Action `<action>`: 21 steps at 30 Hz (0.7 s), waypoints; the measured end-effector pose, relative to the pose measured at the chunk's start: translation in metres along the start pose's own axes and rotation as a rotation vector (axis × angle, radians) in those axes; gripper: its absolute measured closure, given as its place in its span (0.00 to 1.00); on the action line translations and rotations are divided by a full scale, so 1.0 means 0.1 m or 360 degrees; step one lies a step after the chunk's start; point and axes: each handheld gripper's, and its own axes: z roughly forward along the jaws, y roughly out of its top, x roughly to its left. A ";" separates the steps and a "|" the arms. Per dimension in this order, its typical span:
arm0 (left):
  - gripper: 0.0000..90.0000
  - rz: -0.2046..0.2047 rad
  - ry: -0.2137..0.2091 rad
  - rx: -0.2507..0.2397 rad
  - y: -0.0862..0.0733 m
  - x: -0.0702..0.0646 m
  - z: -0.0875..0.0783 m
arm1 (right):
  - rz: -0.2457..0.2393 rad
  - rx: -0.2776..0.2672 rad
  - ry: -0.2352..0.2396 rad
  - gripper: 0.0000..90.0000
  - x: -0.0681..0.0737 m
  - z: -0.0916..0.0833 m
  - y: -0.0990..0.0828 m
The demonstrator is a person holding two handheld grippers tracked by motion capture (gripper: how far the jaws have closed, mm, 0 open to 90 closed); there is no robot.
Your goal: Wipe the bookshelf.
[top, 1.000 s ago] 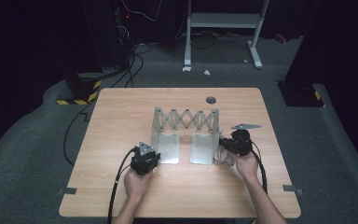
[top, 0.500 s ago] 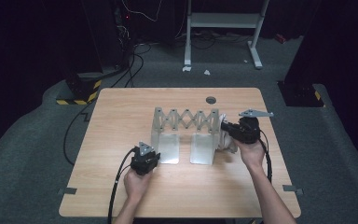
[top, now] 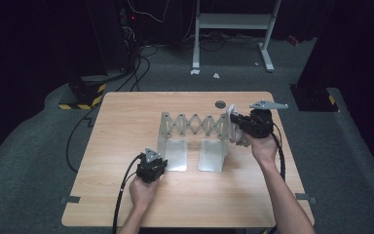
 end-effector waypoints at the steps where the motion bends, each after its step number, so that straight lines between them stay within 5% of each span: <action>1: 0.84 0.0000 0.0000 0.0000 0.00 0.00 0.00 | 0.0002 0.0007 0.0001 0.93 -0.01 0.02 0.01; 21: 0.84 -0.0003 -0.0002 -0.0001 0.00 0.00 0.00 | 0.0106 0.0169 -0.0020 0.93 -0.16 0.36 -0.36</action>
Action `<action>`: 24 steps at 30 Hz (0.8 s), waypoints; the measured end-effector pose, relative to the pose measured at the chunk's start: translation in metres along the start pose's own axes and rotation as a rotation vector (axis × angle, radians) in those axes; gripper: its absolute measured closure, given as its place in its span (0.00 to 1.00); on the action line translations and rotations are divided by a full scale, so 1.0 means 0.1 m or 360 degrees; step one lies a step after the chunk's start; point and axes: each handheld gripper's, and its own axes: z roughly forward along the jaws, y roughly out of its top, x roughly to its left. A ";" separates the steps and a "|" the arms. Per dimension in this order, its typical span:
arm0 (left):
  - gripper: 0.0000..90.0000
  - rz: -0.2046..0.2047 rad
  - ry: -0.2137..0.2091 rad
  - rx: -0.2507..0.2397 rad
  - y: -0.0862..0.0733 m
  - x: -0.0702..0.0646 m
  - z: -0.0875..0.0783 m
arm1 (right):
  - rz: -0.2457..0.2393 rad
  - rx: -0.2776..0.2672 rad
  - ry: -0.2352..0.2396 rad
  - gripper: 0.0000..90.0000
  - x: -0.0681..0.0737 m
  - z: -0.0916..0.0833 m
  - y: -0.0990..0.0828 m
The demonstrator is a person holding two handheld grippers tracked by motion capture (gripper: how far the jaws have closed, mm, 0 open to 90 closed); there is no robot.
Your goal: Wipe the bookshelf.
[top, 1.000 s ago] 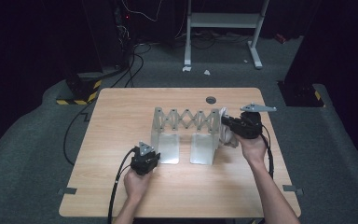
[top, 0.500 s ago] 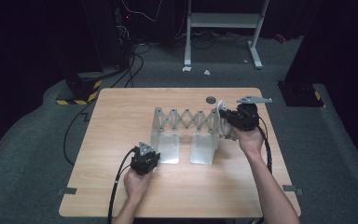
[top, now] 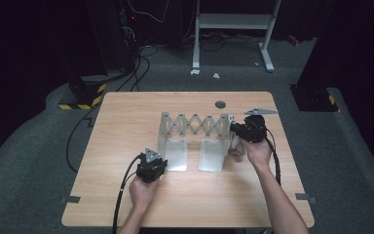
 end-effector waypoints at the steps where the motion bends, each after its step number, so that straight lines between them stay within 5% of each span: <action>1: 0.84 0.0000 0.0000 0.0000 0.00 0.00 0.00 | 0.0004 0.0007 0.0000 0.93 0.00 0.01 -0.01; 12: 0.84 0.0000 0.0000 0.0000 0.00 0.00 0.00 | -0.0027 -0.0134 0.0026 0.93 0.06 -0.22 0.18; 24: 0.84 -0.0001 -0.0001 0.0000 0.00 0.00 0.00 | 0.0021 -0.0098 0.0018 0.93 0.02 -0.12 0.09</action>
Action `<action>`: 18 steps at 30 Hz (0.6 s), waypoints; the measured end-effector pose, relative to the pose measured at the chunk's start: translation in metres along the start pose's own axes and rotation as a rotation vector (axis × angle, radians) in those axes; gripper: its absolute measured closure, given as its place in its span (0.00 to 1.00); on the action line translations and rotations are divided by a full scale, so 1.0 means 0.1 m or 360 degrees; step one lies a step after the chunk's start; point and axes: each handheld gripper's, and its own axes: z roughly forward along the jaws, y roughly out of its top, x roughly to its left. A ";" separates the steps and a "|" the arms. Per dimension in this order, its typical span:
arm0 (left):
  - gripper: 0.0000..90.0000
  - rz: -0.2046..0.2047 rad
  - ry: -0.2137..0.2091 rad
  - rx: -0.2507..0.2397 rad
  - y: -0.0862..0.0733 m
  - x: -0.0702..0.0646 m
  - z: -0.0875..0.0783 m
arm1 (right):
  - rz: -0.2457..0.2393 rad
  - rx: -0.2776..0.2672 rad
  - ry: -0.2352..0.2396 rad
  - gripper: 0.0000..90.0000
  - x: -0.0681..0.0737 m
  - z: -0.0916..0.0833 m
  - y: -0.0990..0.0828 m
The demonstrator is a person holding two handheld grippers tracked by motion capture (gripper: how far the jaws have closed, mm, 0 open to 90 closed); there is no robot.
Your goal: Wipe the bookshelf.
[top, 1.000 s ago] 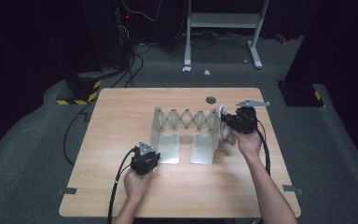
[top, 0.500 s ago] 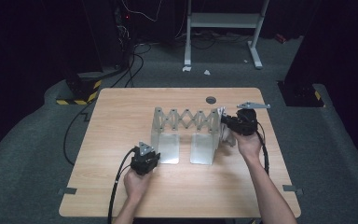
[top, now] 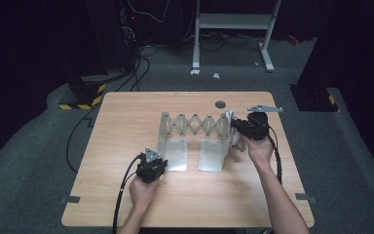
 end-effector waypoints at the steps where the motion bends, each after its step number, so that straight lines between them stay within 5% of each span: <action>1: 0.84 0.0000 0.0000 0.0000 0.00 0.00 0.00 | 0.0007 0.0009 0.0001 0.93 -0.01 0.02 -0.02; 18: 0.84 0.0000 0.0000 0.0000 0.00 0.00 0.00 | 0.0089 0.0184 -0.0028 0.93 -0.13 0.38 -0.46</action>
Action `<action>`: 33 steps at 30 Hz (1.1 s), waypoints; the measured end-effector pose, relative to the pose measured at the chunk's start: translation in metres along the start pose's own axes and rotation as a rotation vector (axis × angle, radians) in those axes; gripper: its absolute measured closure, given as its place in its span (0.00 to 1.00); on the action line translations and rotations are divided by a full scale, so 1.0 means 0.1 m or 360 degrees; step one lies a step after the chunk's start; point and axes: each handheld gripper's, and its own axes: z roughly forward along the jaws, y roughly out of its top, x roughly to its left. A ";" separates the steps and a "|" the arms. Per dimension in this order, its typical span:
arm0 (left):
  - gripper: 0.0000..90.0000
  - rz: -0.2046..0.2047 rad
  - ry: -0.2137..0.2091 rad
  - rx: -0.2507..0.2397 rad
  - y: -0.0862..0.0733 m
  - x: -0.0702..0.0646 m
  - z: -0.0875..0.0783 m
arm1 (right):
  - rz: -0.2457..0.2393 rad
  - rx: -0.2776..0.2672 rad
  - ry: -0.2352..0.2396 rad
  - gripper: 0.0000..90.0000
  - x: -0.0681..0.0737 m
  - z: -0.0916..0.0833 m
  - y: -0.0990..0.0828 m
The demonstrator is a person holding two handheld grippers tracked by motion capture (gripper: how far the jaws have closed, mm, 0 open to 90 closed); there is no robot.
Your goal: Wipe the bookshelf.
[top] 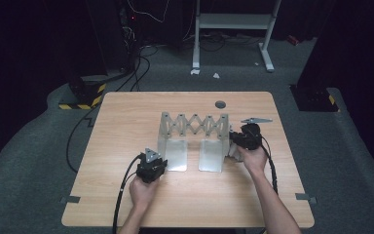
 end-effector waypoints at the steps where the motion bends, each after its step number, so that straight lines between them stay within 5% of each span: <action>1: 0.84 0.0000 0.0000 0.0000 0.00 0.00 0.00 | 0.0004 0.0015 -0.0007 0.93 -0.01 0.04 -0.02; 13: 0.84 0.0009 0.0007 0.0000 0.00 0.00 0.00 | 0.0021 0.0103 -0.0023 0.93 -0.05 0.18 -0.24; 33: 0.84 0.0017 0.0014 0.0000 0.00 -0.01 0.00 | -0.0139 0.0079 0.0033 0.93 0.24 -0.22 -0.74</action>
